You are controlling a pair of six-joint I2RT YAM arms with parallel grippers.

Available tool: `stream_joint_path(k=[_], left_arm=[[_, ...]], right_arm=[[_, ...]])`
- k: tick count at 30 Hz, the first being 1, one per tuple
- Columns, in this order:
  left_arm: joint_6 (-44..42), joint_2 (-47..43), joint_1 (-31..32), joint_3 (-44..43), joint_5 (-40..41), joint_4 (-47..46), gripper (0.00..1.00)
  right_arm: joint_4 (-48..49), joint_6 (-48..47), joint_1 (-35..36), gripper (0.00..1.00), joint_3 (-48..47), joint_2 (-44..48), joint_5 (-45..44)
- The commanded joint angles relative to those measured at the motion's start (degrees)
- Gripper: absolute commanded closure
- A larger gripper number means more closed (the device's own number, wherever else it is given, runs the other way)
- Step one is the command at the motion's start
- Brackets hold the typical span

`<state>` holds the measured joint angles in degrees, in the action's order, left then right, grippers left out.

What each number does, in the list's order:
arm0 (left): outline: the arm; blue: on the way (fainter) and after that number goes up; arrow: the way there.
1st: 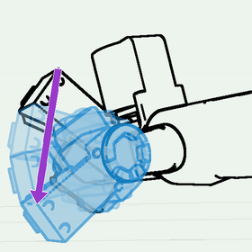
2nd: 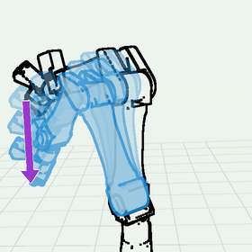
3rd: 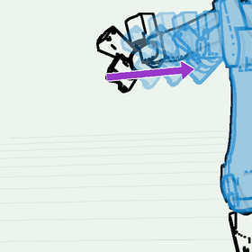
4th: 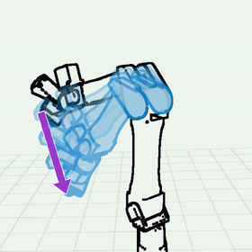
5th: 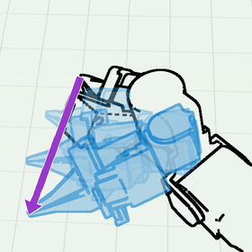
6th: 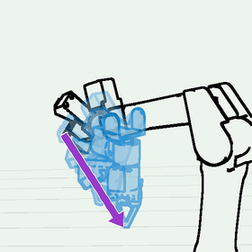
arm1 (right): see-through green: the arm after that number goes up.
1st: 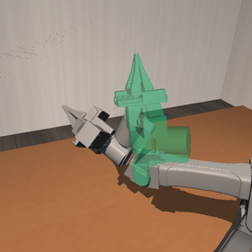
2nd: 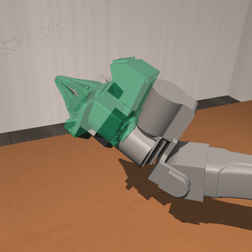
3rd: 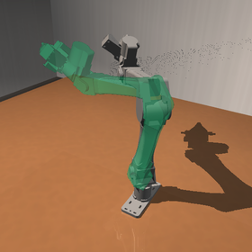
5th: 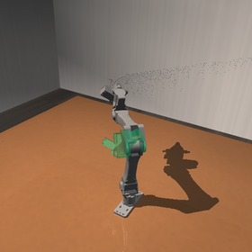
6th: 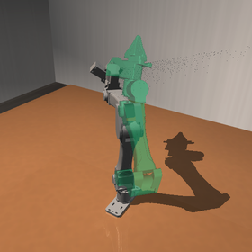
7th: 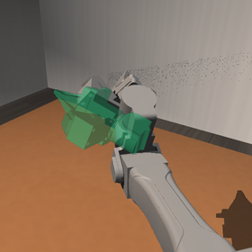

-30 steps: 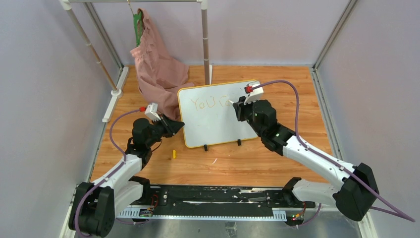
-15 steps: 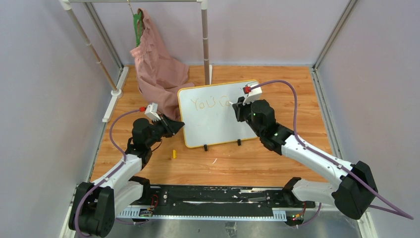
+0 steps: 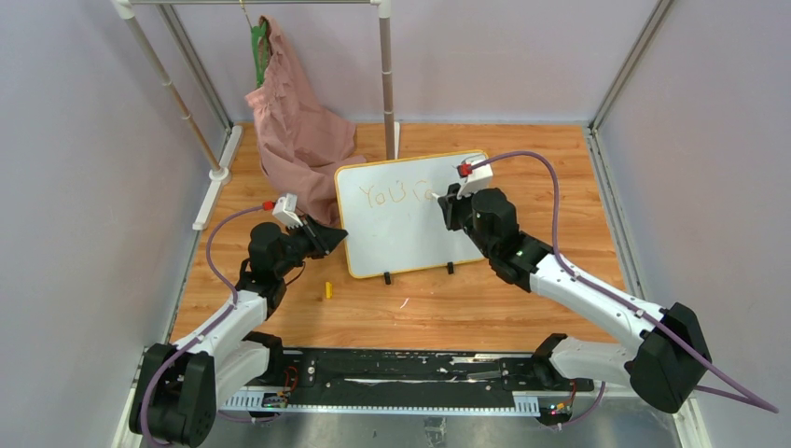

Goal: Write a sentence on the whiteboard

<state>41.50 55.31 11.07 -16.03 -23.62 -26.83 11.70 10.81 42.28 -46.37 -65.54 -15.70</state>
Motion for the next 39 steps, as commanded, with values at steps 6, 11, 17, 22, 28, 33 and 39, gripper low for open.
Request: stream_joint_path(k=[6,11,17,22,28,33,39], left_arm=[[-0.14,-1.27,0.27,0.11,-0.19,-1.65,1.0],[-0.19,-1.19,0.27,0.08,-0.2,-1.65,1.0],[-0.19,-1.26,0.35,0.12,-0.2,-1.65,1.0],[-0.19,-1.25,0.36,0.11,-0.16,-1.65,1.0],[-0.27,-1.3,0.4,0.1,-0.24,-1.65,1.0],[-0.44,-1.47,0.61,0.14,-0.13,-1.65,1.0],[-1.07,-1.85,1.24,0.48,0.42,-1.6,1.0]], right_arm=[[-1.93,1.02,-0.69,1.0,1.2,-0.16,-0.69],[-2.12,1.44,-0.64,1.0,2.18,0.55,-0.39],[-3.15,1.46,-0.64,1.0,2.98,1.56,-1.56],[-1.68,1.34,-0.88,1.0,3.32,3.99,-1.94],[6.9,0.03,-0.94,1.0,5.27,6.56,-1.34],[10.55,-0.52,-1.8,1.0,5.55,5.3,1.52],[13.11,-3.18,-1.79,1.0,5.77,4.54,1.43]])
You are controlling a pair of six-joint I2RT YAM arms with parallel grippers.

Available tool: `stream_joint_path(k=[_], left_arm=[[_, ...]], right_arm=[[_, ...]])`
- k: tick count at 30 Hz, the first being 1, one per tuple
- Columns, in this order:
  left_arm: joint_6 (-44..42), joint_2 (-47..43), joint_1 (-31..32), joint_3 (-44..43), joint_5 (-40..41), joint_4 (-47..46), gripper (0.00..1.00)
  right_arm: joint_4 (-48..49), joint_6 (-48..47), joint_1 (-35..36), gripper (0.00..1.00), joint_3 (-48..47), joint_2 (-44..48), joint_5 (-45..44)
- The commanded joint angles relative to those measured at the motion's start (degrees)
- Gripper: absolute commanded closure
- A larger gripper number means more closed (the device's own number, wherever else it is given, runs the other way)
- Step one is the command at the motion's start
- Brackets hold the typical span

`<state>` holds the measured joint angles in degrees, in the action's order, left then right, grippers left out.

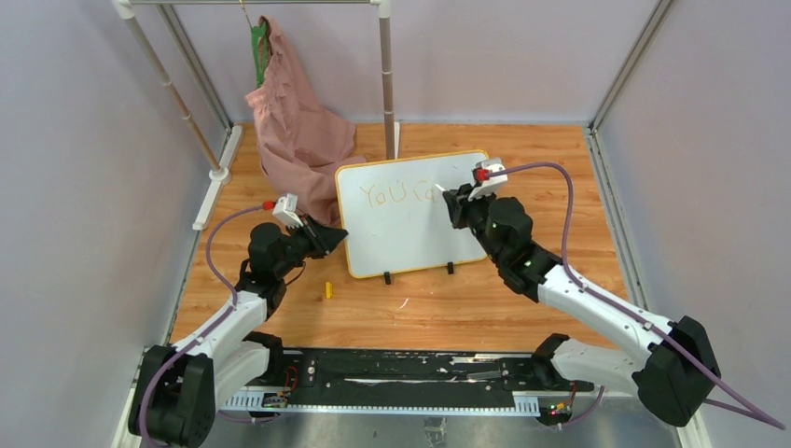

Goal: Write a sentence on the whiteboard

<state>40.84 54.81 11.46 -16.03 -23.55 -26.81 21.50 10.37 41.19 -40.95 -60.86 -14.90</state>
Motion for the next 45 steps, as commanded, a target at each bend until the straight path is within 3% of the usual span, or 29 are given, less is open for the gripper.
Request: stream_joint_path(k=[1,10,19,45], left_arm=[[-0.56,-1.6,1.1,0.63,0.69,-1.66,1.0],[-1.37,-3.98,2.2,2.36,4.42,-1.54,1.0],[-1.99,-3.43,2.42,2.23,4.49,-1.58,1.0],[-2.17,-3.54,2.42,2.06,3.95,-1.58,1.0]], right_arm=[[1.22,-3.09,-0.71,1.0,-0.54,-0.01,0.89],[-2.07,-5.47,-0.68,1.0,1.46,5.49,3.27],[-4.58,-4.55,-0.7,1.0,-0.61,1.3,3.3],[1.12,-2.04,-0.68,1.0,-0.89,-2.16,-2.58]])
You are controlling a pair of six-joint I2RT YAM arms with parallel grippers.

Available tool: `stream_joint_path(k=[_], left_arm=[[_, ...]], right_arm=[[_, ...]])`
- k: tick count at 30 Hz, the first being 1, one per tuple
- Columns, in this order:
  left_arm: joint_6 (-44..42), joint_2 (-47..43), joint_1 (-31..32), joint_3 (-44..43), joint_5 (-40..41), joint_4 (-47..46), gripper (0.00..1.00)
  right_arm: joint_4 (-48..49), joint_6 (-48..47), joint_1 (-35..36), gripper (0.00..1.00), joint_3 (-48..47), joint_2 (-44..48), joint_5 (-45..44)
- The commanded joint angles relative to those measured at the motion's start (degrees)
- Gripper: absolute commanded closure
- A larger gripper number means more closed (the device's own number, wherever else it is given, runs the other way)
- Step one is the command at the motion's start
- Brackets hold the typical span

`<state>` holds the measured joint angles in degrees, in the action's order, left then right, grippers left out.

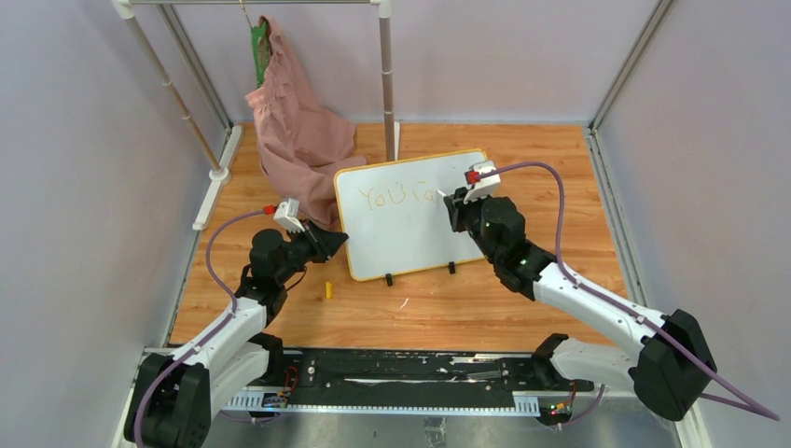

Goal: Write a sentence on the whiteboard

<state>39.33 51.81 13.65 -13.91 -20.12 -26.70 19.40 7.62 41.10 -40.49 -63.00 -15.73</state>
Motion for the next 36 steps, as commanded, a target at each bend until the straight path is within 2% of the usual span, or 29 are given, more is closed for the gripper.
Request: stream_joint_path(k=[1,36], left_arm=[[-0.66,-0.49,0.24,-0.13,0.52,-1.71,1.0],[-0.48,-1.08,0.22,-0.24,0.17,-1.73,1.0]], right_arm=[[3.35,0.81,-0.6,1.0,-1.34,-0.01,-1.76],[-2.92,4.85,-0.52,1.0,1.67,0.89,-0.7]])
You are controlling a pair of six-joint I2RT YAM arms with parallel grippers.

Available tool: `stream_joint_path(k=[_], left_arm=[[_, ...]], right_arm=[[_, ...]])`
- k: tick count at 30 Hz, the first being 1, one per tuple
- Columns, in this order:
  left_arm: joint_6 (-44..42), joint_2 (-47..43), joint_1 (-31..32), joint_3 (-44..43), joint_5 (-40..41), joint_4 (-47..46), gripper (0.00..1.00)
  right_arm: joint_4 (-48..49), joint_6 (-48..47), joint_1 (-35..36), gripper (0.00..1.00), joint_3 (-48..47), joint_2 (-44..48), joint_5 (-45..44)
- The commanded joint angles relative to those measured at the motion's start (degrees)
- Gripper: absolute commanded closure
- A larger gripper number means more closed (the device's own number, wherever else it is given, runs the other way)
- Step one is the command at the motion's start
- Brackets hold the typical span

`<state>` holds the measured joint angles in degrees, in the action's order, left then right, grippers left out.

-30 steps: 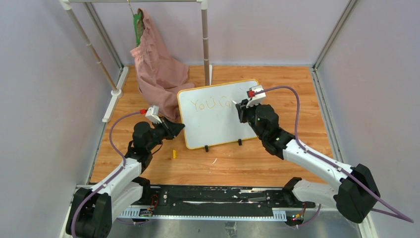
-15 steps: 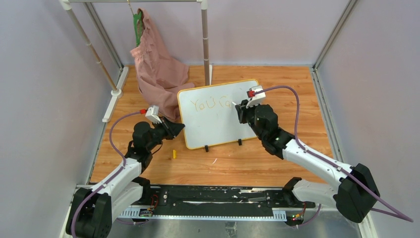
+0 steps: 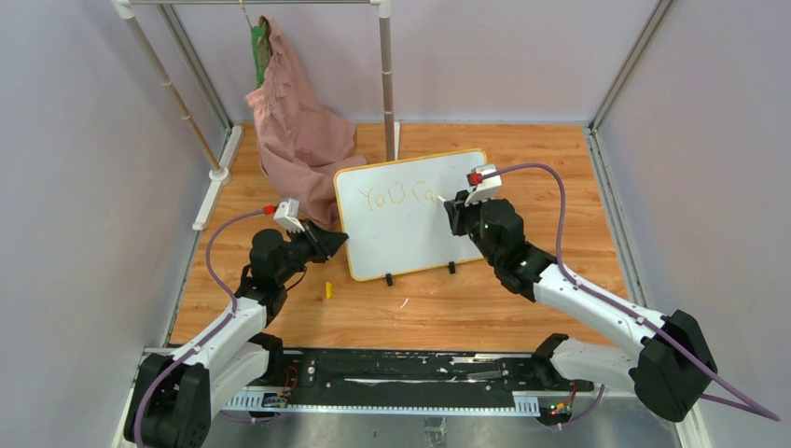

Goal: Write a sentence on the whiteboard

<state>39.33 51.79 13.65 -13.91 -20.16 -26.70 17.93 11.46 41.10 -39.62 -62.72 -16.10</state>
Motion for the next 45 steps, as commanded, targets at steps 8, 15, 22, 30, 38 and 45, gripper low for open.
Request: stream_joint_path(k=[8,15,22,30,38,45], left_arm=[[-0.4,-1.05,0.24,-0.2,0.12,-1.76,1.0],[-0.37,-1.16,0.27,-0.2,0.04,-1.71,1.0],[-0.31,-1.33,0.32,-0.06,0.04,-1.7,1.0],[-0.31,-1.35,0.32,-0.08,0.05,-1.69,1.0],[-0.31,-1.43,0.32,-0.07,0.11,-1.69,1.0],[-0.35,-1.57,0.32,-0.11,0.17,-1.7,1.0]], right_arm=[[-2.18,1.33,-0.52,1.0,-2.84,-0.28,-1.18],[-2.73,0.85,-0.58,1.0,-5.13,-1.72,-2.24],[-2.3,0.68,-0.59,1.0,-5.85,-2.16,-3.51],[-2.7,0.1,-1.36,1.0,-6.44,-2.23,-4.2],[-4.5,0.36,-1.86,1.0,-6.33,-2.17,-4.36],[-5.48,0.62,-2.04,1.0,-5.01,-0.8,-4.75]])
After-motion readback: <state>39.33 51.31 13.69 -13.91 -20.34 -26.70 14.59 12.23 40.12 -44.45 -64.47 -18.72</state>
